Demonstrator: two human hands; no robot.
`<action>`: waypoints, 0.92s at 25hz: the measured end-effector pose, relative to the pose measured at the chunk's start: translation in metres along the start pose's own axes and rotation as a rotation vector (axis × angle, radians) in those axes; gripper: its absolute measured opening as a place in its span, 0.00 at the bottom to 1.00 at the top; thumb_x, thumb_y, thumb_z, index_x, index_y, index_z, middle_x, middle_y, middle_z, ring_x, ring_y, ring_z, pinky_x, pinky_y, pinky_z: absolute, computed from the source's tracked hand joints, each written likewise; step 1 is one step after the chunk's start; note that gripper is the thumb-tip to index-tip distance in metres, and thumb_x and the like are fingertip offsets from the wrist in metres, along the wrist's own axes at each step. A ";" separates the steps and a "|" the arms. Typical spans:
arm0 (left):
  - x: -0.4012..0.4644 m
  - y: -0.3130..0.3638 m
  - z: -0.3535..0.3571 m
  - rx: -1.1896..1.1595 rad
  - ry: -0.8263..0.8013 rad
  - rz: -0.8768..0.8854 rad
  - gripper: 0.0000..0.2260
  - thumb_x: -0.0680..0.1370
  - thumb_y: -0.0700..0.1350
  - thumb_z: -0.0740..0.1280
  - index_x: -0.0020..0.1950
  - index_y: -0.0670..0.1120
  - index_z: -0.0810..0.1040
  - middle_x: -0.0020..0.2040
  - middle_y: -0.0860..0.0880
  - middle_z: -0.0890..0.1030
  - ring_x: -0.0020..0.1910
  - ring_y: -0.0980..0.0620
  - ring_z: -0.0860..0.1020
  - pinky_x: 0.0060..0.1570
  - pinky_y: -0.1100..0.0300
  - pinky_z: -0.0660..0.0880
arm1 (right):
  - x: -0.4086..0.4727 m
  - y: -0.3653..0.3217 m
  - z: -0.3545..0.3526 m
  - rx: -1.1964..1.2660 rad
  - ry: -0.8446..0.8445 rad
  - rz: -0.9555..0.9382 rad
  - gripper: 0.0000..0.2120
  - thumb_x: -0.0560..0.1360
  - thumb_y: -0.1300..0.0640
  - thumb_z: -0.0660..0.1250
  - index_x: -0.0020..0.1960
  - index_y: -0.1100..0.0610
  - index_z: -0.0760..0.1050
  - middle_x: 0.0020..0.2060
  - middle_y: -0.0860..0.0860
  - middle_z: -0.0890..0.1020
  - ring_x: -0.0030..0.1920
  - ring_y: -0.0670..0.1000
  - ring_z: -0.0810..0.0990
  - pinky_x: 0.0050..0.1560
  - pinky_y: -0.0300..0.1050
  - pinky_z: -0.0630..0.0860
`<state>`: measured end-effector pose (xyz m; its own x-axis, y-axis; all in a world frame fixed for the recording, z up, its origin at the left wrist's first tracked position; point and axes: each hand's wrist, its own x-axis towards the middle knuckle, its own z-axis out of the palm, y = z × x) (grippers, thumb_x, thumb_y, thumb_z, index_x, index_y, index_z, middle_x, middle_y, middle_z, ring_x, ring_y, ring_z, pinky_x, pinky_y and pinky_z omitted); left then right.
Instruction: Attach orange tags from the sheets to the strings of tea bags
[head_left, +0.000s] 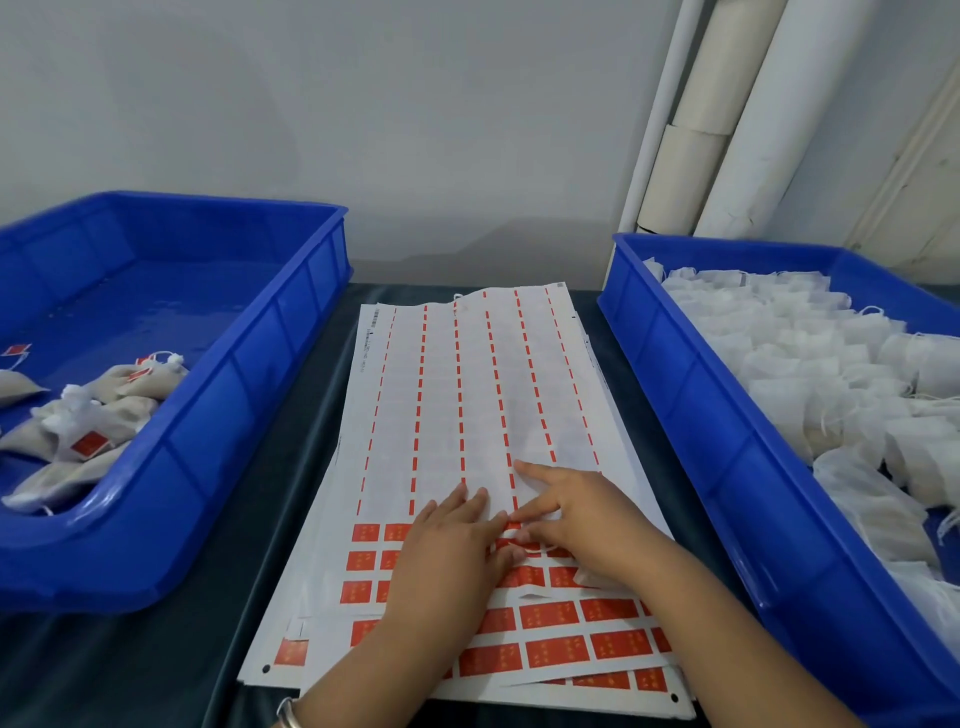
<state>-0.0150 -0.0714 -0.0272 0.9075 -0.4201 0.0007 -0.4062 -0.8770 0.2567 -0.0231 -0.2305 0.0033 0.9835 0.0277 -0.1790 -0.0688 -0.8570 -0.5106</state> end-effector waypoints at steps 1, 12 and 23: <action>-0.001 0.000 0.000 -0.010 0.005 -0.007 0.24 0.78 0.63 0.53 0.73 0.61 0.59 0.76 0.56 0.57 0.75 0.52 0.53 0.72 0.52 0.46 | 0.000 0.000 0.001 0.002 0.010 -0.014 0.16 0.75 0.47 0.67 0.63 0.40 0.75 0.71 0.37 0.65 0.65 0.45 0.72 0.63 0.41 0.71; -0.002 0.002 -0.001 -0.102 0.051 -0.031 0.22 0.77 0.62 0.55 0.71 0.62 0.63 0.75 0.57 0.60 0.75 0.54 0.55 0.72 0.53 0.48 | 0.001 0.000 0.001 -0.026 0.001 -0.099 0.11 0.77 0.46 0.62 0.56 0.41 0.79 0.69 0.35 0.67 0.65 0.43 0.70 0.62 0.41 0.69; 0.002 0.000 0.003 -0.396 0.113 -0.242 0.46 0.64 0.66 0.72 0.74 0.60 0.49 0.75 0.58 0.59 0.71 0.54 0.63 0.68 0.54 0.63 | 0.004 -0.010 0.007 0.063 0.187 -0.127 0.09 0.78 0.48 0.62 0.54 0.44 0.79 0.51 0.34 0.69 0.50 0.39 0.71 0.46 0.24 0.63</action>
<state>-0.0140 -0.0729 -0.0296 0.9858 -0.1676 -0.0045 -0.1300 -0.7811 0.6107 -0.0199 -0.2178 0.0015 0.9984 0.0327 0.0461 0.0532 -0.8186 -0.5718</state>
